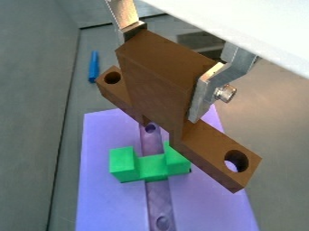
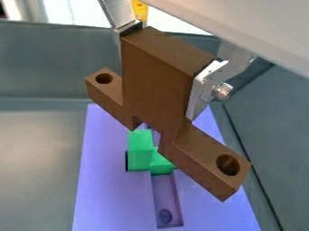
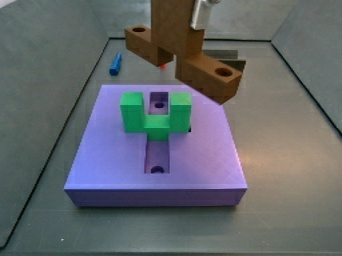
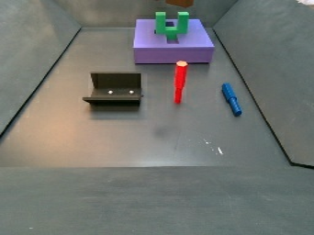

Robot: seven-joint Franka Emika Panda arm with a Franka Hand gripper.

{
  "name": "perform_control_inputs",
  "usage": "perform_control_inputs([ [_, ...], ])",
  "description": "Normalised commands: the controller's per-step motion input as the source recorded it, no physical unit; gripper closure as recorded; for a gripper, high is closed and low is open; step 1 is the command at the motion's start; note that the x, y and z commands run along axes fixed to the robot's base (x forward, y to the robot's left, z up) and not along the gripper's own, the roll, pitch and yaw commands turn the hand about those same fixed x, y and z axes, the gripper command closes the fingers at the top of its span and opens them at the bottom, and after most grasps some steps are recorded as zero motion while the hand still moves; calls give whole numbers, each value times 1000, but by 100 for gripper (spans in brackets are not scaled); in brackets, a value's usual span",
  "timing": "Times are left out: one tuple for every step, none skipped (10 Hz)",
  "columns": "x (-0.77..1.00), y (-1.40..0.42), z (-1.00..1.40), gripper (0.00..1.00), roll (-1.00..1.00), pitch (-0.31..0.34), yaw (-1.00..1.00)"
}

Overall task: Pick up the brown object. Move up. Place the brown object on the fixture. Regrasp the brown object. Move to above the board. Insert the brown object.
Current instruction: Insert the brown object.

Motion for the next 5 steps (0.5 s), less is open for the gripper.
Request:
perform_control_inputs([
  [-69,-177,-9,100,-123,-201,-671],
  [-191,-74,-149,100,-179,-331,-649],
  [-146,-43,-234,100,-199,-376,-663],
  [-31,0,-160,100,-191,-359,-746],
  [-23,0,-57,100,-107,-287,-826],
])
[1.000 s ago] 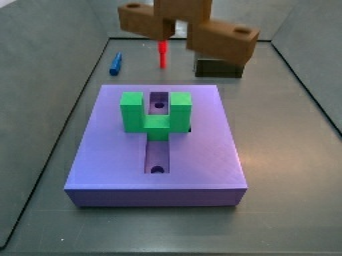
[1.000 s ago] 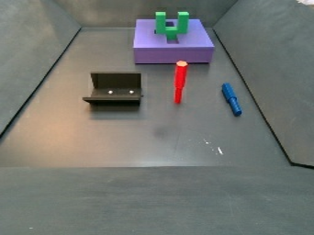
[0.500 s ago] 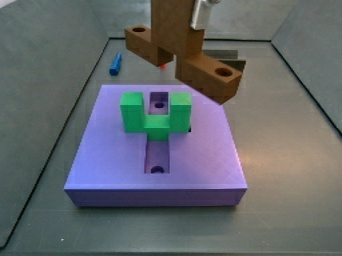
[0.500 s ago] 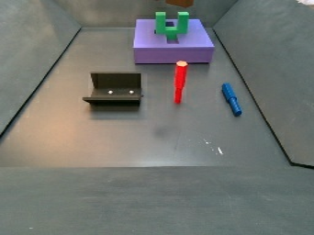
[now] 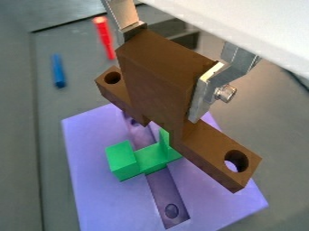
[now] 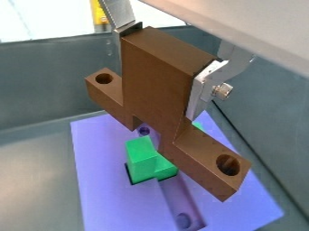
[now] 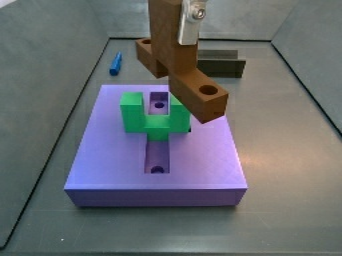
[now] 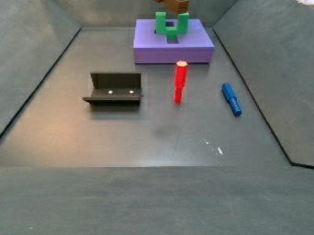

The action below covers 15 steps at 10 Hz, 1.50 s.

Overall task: Pick up the brown object. Move up. Place the brown object on the fixture. Regrasp the brown object. Move to above the board. Insert the brown object.
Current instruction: Insert the brown object.

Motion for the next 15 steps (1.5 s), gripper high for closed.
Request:
perform_control_inputs([
  [-80,0,-126,100,-33,-346,-706],
  [-174,0,-46,100,26,-366,-597],
  [-134,0,0,100,191,-191,-697],
  [-134,0,-66,100,261,-134,-706],
  [-126,0,-34,100,316,-94,-757],
  [-200,0,-31,100,333,-67,-734],
  [-100,-123,-111,100,289,-6,-660],
  [0,-174,-351,100,0,0,-211],
  [0,-100,-311,100,0,13,-234],
  [-17,-3,-337,100,0,0,-211],
  [-40,31,-380,100,-141,0,-154],
  [-34,14,-249,100,-73,0,-171],
  [-34,6,-220,100,-33,0,-197],
  [-51,0,-263,100,-51,0,-174],
  [-66,0,-251,100,-70,0,-117],
])
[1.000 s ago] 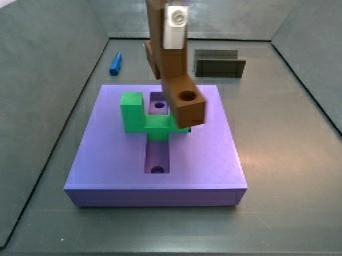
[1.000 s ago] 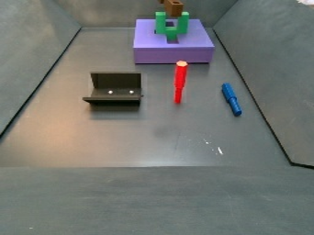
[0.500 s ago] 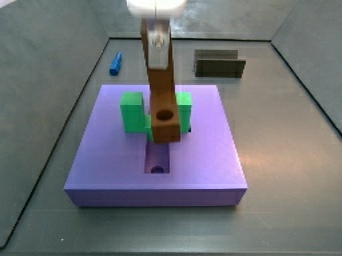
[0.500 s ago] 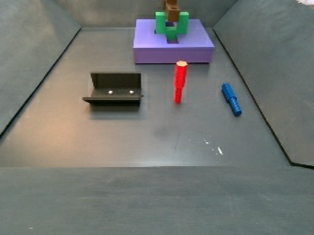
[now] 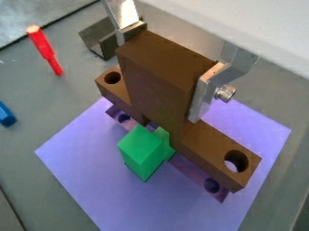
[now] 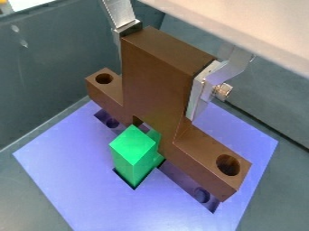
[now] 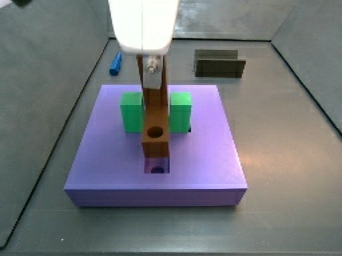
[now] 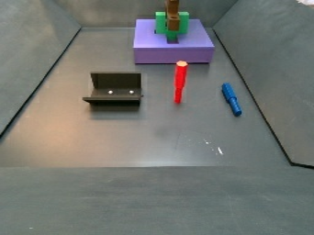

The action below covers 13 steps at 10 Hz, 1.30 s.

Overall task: Pick up the brown object. Move up. Place the brown object on the fixture. Regrasp the brown object. Move to above the board. Insert the brown object.
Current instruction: Insert the brown object.

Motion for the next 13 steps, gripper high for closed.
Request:
perform_control_inputs([
  [-14,0,-206,100,-96,0,-71],
  [0,0,-203,100,-89,0,-37],
  [0,0,-223,100,-101,-1,-3],
  [0,9,-214,100,-106,-9,0],
  [0,17,-194,100,-94,0,0],
  [0,23,-203,100,-70,0,0],
  [0,43,-231,100,-51,-3,0],
  [0,54,-211,100,-27,0,0],
  [-3,46,-211,100,-27,0,0],
  [0,23,-220,100,-50,-19,0],
  [0,0,-226,100,-47,-7,0],
  [0,0,-203,100,-34,0,0],
  [77,0,-189,100,-23,1,-11],
])
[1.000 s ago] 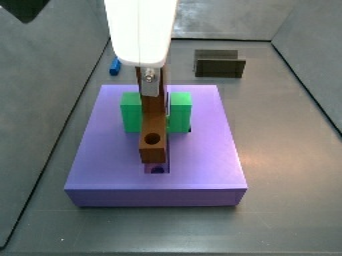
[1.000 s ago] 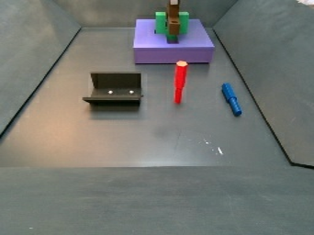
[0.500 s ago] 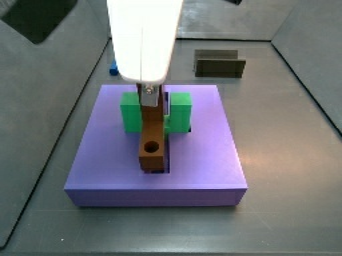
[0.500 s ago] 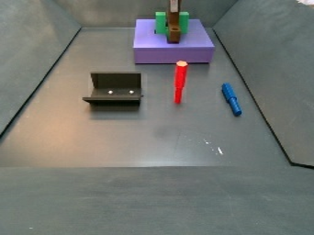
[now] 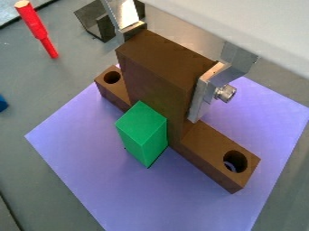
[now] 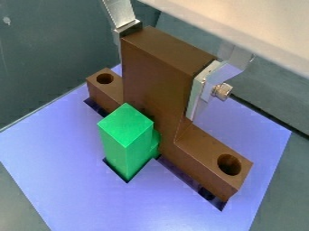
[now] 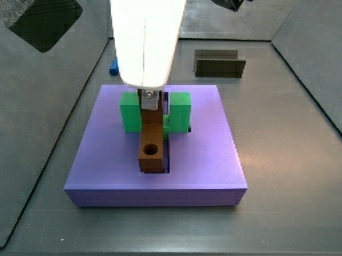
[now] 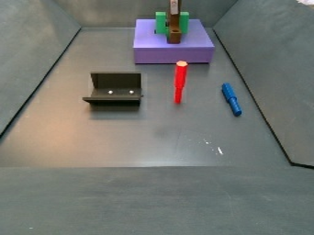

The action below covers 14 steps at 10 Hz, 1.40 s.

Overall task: Pick up the brown object. Move up. Place the brown object on the fixture. Regrasp the brown object. Move to above the board. Insert the brown object.
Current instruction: Insert the brown object.

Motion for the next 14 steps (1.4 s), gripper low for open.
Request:
perform_control_inputs([
  [191,0,-211,100,0,97,-137],
  [174,0,-206,100,0,114,-177],
  [134,0,-191,100,1,91,-200],
  [191,0,-174,100,11,126,-237],
  [51,0,-191,100,6,31,-151],
  [0,0,-237,100,0,-3,-3],
  [-146,0,-243,100,0,-76,26],
  [-11,0,-189,100,0,-64,106],
  [11,0,-129,100,0,-9,151],
  [74,0,-71,100,0,0,277],
  [126,0,-43,100,0,0,357],
  [146,0,-46,100,0,0,311],
  [134,0,-66,100,0,6,94],
  [74,0,-134,100,0,0,31],
])
